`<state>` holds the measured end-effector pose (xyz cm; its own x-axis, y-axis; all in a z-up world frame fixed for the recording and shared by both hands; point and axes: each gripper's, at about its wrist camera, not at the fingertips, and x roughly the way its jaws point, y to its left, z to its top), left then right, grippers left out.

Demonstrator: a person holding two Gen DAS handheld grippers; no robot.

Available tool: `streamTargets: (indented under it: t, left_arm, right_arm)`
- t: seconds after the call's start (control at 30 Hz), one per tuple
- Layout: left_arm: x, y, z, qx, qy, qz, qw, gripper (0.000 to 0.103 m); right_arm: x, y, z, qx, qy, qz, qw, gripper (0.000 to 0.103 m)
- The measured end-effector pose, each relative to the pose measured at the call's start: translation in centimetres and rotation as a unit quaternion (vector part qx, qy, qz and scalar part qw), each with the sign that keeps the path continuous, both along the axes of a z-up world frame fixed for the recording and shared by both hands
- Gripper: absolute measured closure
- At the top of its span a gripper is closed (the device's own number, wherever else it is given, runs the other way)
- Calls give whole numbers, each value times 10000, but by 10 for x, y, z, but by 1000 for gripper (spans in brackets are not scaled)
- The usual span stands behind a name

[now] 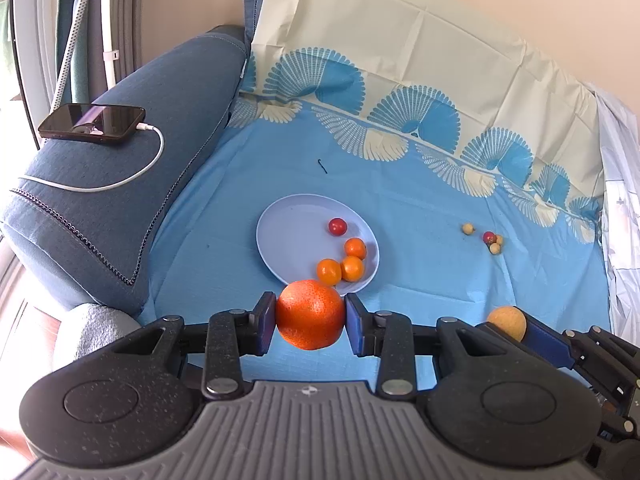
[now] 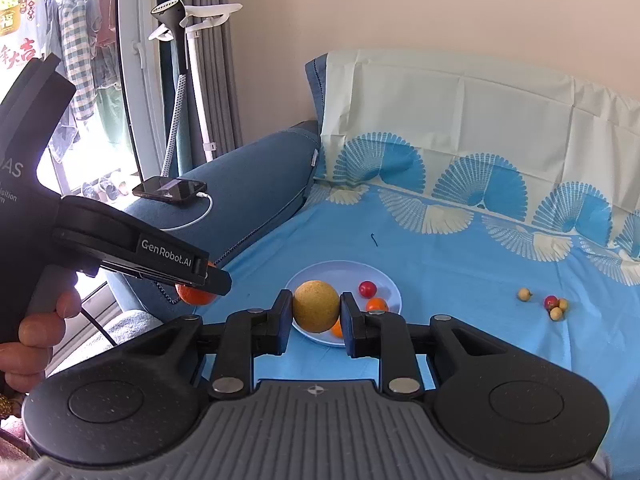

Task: Organize fruits
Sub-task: 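Carry the orange and longan in both tools over the pale blue plate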

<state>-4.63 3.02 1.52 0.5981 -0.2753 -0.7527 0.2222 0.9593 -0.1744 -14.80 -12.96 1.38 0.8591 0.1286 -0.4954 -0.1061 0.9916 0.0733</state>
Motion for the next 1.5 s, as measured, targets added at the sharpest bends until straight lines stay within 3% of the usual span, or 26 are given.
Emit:
streamTargets:
  t: [0.5, 0.97, 1.5]
  left_arm:
    - [19, -5, -4, 36, 114, 40, 9999, 63]
    - [70, -18, -13, 198, 167, 133, 9996, 63]
    - [169, -54, -95, 701, 826, 54, 9941, 63]
  right_arm:
    - [16, -2, -7, 42, 192, -80, 9998, 77]
    - [56, -12, -24, 134, 439, -185, 9988, 77]
    - [158, -34, -85, 142, 1150, -275, 9929, 77]
